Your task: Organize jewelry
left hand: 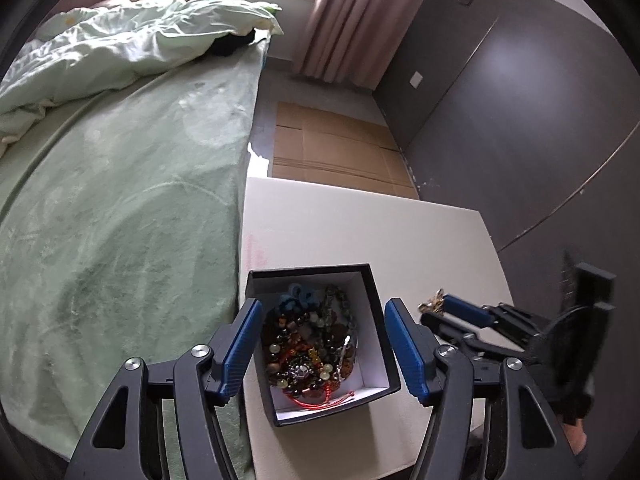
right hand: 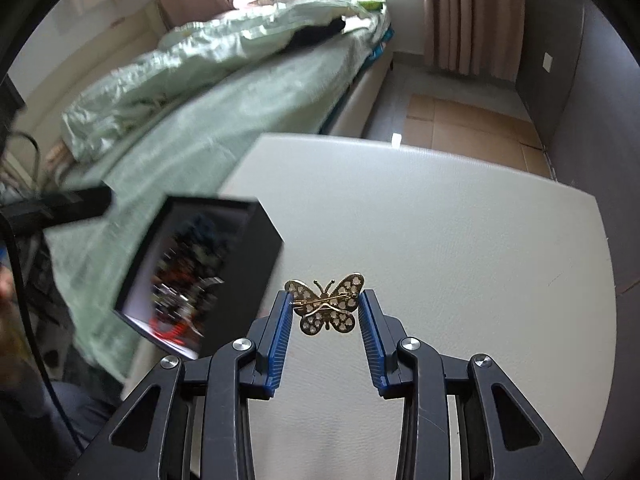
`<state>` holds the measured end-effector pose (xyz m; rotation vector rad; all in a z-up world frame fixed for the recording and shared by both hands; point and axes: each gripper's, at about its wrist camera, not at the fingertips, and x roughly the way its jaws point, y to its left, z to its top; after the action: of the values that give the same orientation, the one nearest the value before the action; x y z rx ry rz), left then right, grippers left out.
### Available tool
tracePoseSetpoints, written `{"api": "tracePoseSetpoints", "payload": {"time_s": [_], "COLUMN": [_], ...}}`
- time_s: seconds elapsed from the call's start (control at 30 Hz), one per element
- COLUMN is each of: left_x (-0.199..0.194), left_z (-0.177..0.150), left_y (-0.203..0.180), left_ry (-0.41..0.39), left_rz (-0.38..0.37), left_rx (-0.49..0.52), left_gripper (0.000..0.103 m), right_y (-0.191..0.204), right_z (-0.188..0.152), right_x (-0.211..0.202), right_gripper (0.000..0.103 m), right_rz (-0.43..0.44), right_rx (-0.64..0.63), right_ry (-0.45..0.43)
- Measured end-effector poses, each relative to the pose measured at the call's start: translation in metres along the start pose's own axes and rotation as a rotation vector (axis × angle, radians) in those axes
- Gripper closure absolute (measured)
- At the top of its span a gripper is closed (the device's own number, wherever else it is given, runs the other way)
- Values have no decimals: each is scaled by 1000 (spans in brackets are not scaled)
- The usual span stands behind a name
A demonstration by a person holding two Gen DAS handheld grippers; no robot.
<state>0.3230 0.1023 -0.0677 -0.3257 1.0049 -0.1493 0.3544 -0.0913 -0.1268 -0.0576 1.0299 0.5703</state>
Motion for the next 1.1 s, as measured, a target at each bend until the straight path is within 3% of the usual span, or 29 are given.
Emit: {"api": "tracePoseSetpoints", "payload": {"time_s": [0.27, 0.37, 0.43, 0.57, 0.7, 0.77, 0.87, 0.93, 1.1], "left_x": [-7, -11, -15, -20, -22, -24, -29, -33, -45], "left_z": [-10, -13, -14, -13, -12, -11, -11, -12, -14], "left_y": [10, 15, 20, 32, 39, 42, 42, 39, 26], "left_ry": [-26, -43, -62, -80, -92, -97, -108, -120, -142], "left_rz": [2, 14, 28, 20, 58, 68, 66, 64, 56], "left_rx": [-27, -38, -52, -88, -94, -97, -103, -99, -73], "left_gripper": [38, 28, 23, 21, 20, 20, 19, 11, 3], "right_y": [26, 37, 42, 53, 59, 58, 52, 47, 38], "right_z": [14, 19, 23, 30, 35, 36, 33, 30, 19], "right_x": [-23, -25, -23, -16, -5, 1, -3, -8, -33], "right_gripper": [68, 68, 68, 68, 66, 50, 38, 35, 22], "right_rz": [101, 144, 163, 202, 223, 214, 192, 190, 160], "right_rx": [26, 32, 36, 44, 53, 73, 93, 108, 119], "right_ry": [-97, -121, -131, -137, -109, -85, -83, -81, -106]}}
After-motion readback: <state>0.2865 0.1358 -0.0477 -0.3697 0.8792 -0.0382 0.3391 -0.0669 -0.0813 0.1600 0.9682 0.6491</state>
